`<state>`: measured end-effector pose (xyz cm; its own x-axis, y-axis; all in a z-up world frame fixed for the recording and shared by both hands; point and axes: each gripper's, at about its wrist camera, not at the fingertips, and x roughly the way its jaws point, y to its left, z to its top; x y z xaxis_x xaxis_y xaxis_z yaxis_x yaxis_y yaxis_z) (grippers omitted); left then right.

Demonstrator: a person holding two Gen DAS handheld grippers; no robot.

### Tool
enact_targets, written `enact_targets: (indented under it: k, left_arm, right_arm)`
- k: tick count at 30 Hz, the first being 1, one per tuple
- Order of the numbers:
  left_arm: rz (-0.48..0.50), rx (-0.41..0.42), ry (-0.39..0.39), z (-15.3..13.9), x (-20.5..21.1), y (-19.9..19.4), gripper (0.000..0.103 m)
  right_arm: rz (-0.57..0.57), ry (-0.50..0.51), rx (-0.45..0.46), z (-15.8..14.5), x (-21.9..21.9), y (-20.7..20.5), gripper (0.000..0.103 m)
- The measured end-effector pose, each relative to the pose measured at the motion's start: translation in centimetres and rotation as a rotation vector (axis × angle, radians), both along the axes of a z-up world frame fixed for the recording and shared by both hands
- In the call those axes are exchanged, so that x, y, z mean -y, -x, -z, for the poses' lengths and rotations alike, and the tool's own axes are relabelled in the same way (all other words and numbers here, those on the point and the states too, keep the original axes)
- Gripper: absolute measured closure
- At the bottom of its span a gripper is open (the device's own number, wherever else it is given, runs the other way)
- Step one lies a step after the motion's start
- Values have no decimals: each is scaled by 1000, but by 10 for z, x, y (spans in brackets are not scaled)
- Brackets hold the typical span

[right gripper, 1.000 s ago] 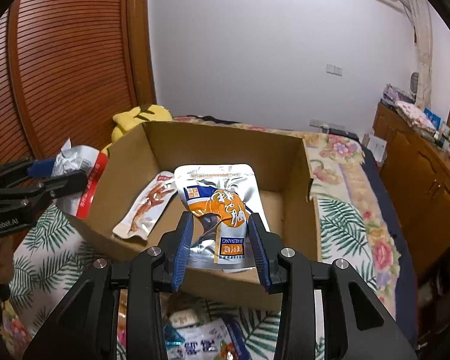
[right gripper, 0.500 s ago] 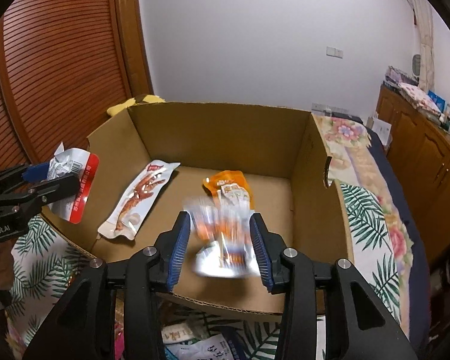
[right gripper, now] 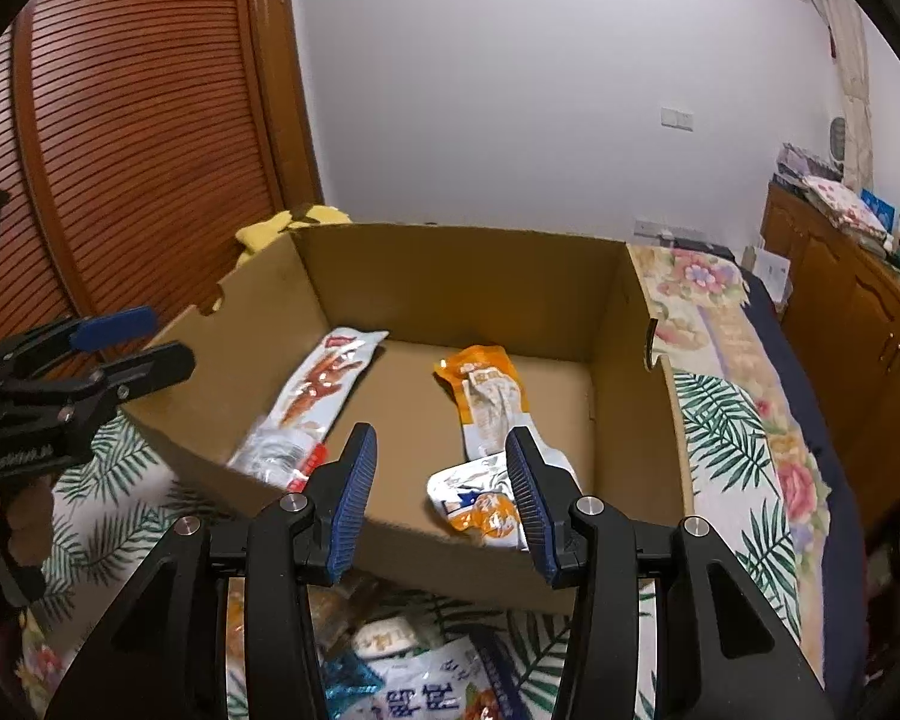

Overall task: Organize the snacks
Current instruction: 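Carry both pouches over the box and open both tools to release, then move both tools back to the snacks beside the box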

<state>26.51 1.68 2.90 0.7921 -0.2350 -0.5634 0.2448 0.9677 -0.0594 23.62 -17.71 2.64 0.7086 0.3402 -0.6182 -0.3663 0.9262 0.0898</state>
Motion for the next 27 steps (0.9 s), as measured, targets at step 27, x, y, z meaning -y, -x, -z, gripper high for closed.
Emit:
enact_targets:
  k: [27]
  left_arm:
    - [84, -9, 56, 45, -1, 121, 30]
  right_arm:
    - [30, -18, -25, 47, 30, 97, 41]
